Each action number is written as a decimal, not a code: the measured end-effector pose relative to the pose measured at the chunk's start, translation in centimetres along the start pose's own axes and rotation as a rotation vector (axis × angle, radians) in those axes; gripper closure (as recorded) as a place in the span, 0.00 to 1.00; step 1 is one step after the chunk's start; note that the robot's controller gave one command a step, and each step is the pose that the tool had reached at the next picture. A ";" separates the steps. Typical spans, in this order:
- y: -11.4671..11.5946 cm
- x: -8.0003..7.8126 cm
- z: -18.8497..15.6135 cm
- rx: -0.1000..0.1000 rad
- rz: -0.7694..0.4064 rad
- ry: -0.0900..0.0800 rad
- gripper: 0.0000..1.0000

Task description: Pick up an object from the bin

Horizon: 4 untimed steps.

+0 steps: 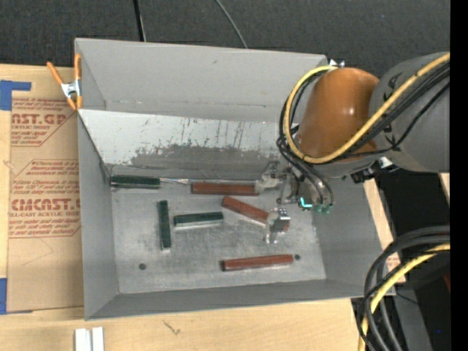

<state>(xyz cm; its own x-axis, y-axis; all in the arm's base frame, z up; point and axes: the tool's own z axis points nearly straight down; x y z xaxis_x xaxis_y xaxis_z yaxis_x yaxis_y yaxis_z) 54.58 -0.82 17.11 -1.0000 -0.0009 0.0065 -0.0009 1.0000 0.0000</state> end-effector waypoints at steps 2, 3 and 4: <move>-1.9 -2.7 8.9 -0.002 -0.080 -0.047 1.00; -1.9 -2.7 8.9 -0.001 -0.080 -0.045 1.00; -2.5 -1.4 4.7 -0.002 -0.069 -0.004 1.00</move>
Offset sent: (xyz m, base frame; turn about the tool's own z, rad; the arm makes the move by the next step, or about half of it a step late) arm 0.0152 -0.0217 -0.1011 -0.0805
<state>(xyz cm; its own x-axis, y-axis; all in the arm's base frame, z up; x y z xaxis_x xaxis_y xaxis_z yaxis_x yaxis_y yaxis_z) 55.95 -3.29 12.43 -0.9975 -0.0703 0.0020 -0.0703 0.9975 0.0020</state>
